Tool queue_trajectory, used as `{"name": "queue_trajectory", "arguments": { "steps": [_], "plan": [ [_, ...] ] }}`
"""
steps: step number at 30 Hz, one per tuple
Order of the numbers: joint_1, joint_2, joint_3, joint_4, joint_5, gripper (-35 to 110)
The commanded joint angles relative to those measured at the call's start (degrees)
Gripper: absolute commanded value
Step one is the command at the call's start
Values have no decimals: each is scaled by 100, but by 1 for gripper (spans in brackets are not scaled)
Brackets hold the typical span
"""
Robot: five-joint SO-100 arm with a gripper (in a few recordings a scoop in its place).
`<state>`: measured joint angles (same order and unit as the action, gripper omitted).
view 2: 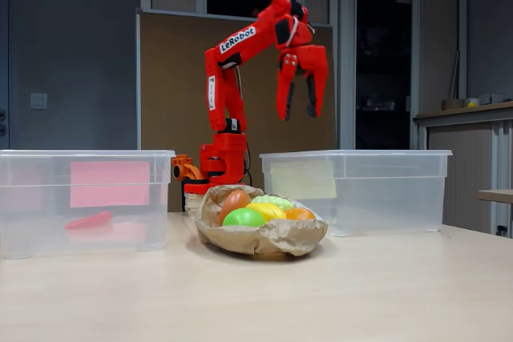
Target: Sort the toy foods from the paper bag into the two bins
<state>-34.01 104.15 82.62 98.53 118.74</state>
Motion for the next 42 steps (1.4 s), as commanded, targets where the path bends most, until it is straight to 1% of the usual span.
{"name": "queue_trajectory", "arguments": {
  "steps": [1, 3, 6, 10, 13, 19, 23, 27, 33, 42],
  "plan": [
    [967, 149, 105, -316, -1556, 23],
    [1441, 88, 272, -501, -2004, 22],
    [2030, -35, 633, -817, -2320, 24],
    [2496, -202, 1239, -1292, -2355, 26],
    [2689, -343, 1635, -1687, -2109, 26],
    [2777, -738, 1819, -2101, -1503, 24],
    [2777, -993, 1775, -2320, -1327, 22],
    [2707, -1230, 1573, -2373, -1336, 21],
    [2593, -1652, 1090, -2329, -1371, 23],
    [2566, -2109, 896, -2514, -1380, 24]
  ]
}}
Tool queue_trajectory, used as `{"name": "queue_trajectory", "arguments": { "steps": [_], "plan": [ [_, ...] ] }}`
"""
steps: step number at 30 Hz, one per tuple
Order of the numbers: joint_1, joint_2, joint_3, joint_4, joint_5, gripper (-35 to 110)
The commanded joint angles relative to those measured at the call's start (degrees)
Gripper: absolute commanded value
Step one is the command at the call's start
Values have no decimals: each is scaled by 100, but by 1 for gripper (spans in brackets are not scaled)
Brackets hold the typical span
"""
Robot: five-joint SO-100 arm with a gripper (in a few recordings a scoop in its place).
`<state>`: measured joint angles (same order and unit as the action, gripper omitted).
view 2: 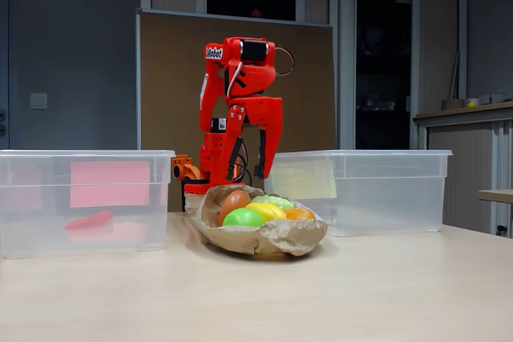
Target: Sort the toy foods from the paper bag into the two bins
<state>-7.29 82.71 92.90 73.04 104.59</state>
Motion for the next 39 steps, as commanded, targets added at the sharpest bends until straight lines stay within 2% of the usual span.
{"name": "queue_trajectory", "arguments": {
  "steps": [1, 20, 30, 34, 39],
  "plan": [
    [-105, 9, -132, 35, 53, 24],
    [-9, -729, -9, -668, 220, 26],
    [44, -826, -9, -571, 202, 13],
    [53, -826, -62, -325, 264, 4],
    [97, -773, -316, 193, 202, 2]
  ]
}}
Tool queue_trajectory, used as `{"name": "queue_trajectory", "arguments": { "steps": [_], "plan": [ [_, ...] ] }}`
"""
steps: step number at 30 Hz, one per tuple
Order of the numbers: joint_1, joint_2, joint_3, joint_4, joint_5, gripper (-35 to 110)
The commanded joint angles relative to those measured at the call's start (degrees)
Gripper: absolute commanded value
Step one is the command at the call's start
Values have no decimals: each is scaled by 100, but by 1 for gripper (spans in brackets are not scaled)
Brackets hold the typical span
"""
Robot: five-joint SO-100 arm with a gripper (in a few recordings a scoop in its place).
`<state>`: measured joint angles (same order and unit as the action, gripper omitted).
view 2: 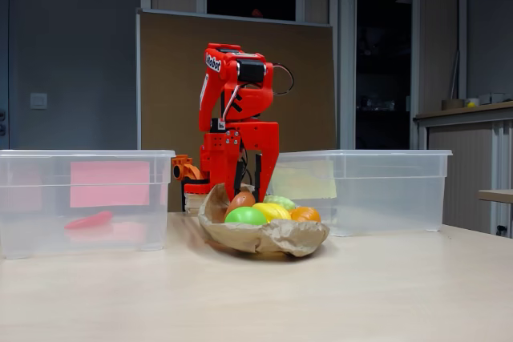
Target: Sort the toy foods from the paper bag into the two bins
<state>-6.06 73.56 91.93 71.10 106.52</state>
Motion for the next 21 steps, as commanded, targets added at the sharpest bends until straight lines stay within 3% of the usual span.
{"name": "queue_trajectory", "arguments": {
  "steps": [1, 18, 21],
  "plan": [
    [-18, 158, -290, 510, -18, 2],
    [44, 800, -2215, 3357, -861, 0],
    [-123, 1345, -2109, 3410, -1002, 0]
  ]
}}
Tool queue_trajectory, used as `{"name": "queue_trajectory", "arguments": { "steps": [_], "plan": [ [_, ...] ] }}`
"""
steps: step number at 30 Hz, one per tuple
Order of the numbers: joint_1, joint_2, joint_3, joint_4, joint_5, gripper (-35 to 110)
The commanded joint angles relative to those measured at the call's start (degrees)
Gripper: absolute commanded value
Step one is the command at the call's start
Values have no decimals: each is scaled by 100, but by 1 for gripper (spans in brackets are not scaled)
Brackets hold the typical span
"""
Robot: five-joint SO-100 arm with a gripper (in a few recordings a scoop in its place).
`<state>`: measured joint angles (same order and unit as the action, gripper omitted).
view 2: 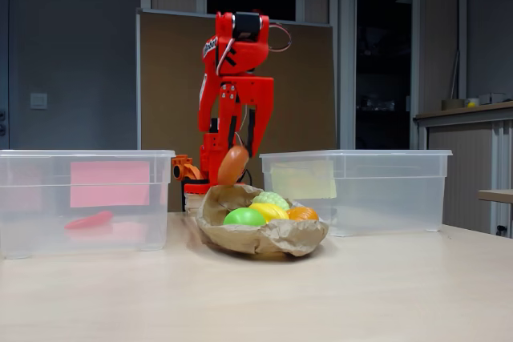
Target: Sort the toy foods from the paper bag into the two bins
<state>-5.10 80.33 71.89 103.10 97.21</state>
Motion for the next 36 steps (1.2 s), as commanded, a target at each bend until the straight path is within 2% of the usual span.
{"name": "queue_trajectory", "arguments": {
  "steps": [1, 10, 19, 29, 32, 36],
  "plan": [
    [-281, 870, -18, 211, -62, 0],
    [-1617, 2382, 677, 211, 1187, 0],
    [-3753, 3085, 1125, 211, 3604, 0],
    [-5854, 2092, 659, 123, 6715, 0],
    [-6117, 1679, 738, -246, 7260, 0],
    [-6214, 1204, 1239, -1081, 7462, 0]
  ]
}}
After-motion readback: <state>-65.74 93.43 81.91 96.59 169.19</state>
